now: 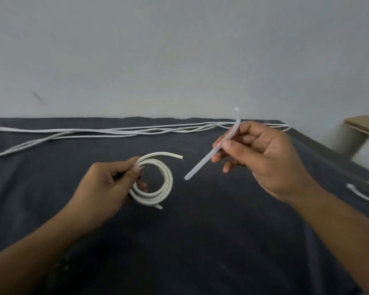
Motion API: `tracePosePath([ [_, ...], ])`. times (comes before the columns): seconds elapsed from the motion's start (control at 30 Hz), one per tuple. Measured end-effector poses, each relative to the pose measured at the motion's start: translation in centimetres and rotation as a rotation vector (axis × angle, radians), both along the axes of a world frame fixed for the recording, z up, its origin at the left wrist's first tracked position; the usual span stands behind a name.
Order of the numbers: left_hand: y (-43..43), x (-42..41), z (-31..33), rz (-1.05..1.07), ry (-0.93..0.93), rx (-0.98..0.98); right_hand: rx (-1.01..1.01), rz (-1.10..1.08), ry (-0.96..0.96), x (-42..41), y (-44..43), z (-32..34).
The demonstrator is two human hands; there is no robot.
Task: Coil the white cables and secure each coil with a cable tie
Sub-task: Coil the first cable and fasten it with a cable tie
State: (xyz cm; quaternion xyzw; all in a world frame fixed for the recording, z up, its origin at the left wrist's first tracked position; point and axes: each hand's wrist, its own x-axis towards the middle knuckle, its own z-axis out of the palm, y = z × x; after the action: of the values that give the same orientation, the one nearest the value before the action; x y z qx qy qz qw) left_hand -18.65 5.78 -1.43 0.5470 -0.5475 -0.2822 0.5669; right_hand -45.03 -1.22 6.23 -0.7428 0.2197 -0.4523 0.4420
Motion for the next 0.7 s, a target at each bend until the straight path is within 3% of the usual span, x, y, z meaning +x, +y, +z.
tracePosePath([
  [0.3, 1.8, 3.1, -0.8, 0.022, -0.13, -0.026, -0.487, -0.013, 0.365, 10.9, 0.9, -3.6],
  [0.47, 2.1, 2.6, -1.4, -0.053, -0.077, -0.017, -0.369, 0.022, 0.289, 11.8, 0.4, -6.6],
  [0.7, 2.1, 2.2, -2.1, -0.072, 0.132, 0.082, -0.427, 0.031, 0.275, 11.8, 1.0, -8.7],
])
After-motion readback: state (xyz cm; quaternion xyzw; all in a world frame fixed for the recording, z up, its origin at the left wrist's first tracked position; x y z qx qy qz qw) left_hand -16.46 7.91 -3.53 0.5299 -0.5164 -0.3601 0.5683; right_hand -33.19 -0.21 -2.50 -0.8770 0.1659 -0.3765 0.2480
